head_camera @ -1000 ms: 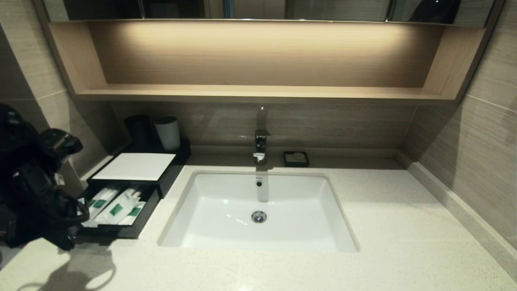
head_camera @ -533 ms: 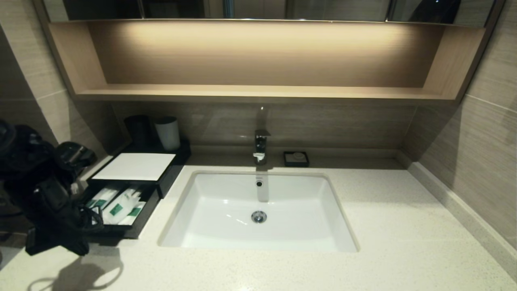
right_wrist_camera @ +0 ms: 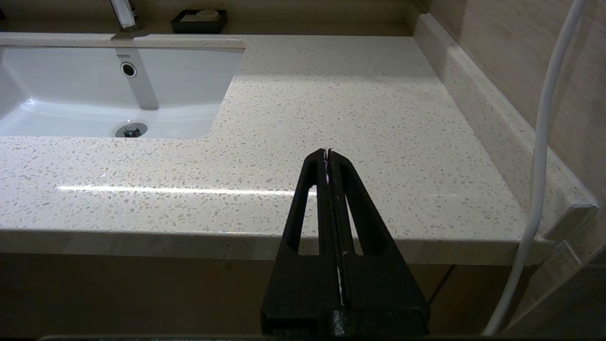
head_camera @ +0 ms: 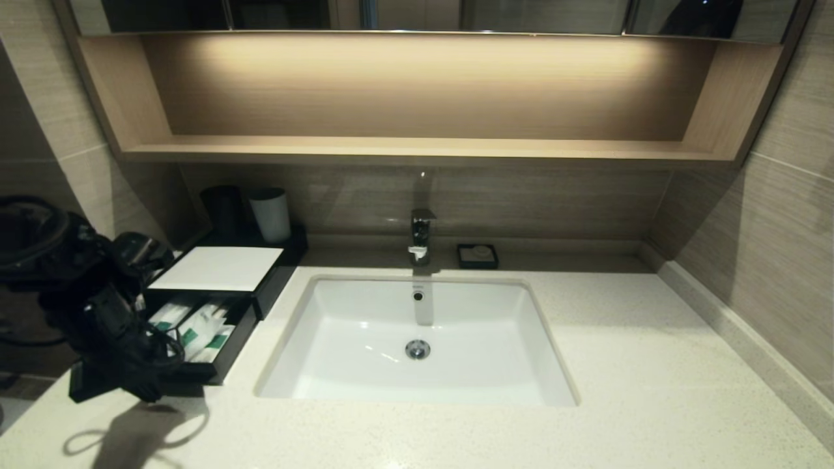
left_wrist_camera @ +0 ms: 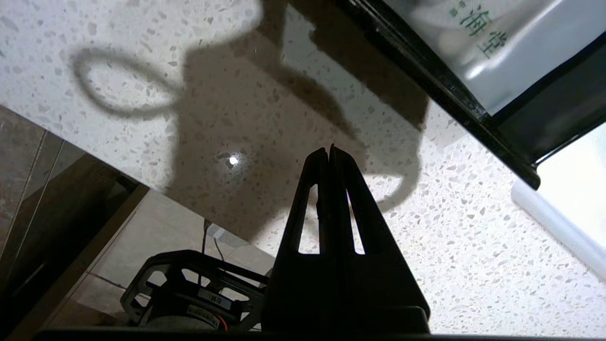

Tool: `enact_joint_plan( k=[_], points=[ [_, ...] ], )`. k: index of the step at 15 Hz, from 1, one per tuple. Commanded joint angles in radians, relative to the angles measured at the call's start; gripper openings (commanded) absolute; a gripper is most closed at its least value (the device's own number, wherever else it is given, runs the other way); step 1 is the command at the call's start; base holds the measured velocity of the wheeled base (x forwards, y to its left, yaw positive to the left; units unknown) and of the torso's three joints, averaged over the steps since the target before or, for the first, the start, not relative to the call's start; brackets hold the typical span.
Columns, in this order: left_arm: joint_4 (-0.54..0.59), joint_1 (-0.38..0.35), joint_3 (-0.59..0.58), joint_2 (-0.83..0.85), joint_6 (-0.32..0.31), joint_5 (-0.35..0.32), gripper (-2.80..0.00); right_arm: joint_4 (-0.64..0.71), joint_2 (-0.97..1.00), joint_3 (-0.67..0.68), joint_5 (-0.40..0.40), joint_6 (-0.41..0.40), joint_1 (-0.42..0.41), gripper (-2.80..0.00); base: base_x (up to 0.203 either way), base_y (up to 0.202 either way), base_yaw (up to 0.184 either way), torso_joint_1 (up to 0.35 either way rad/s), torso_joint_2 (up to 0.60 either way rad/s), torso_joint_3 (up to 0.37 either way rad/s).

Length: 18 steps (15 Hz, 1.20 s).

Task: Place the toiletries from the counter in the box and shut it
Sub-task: Close the drawer

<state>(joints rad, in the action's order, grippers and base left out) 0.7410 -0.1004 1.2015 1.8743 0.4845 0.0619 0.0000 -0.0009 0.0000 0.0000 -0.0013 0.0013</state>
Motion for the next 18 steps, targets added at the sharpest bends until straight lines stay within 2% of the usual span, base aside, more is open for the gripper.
enact_joint_plan(
  k=[1,18],
  points=[
    [-0.003,0.005,0.01,0.034,0.005,0.002,-2.8,0.0,0.001,0.002,0.0,0.0,0.0,-2.8,0.0,0.0,0.0,0.0,0.0,0.0],
    [-0.108,0.025,0.073,0.062,0.048,0.001,-2.8,0.0,0.001,0.002,0.0,0.0,0.0,-2.8,0.0,0.0,0.0,0.0,0.0,0.0]
  ],
)
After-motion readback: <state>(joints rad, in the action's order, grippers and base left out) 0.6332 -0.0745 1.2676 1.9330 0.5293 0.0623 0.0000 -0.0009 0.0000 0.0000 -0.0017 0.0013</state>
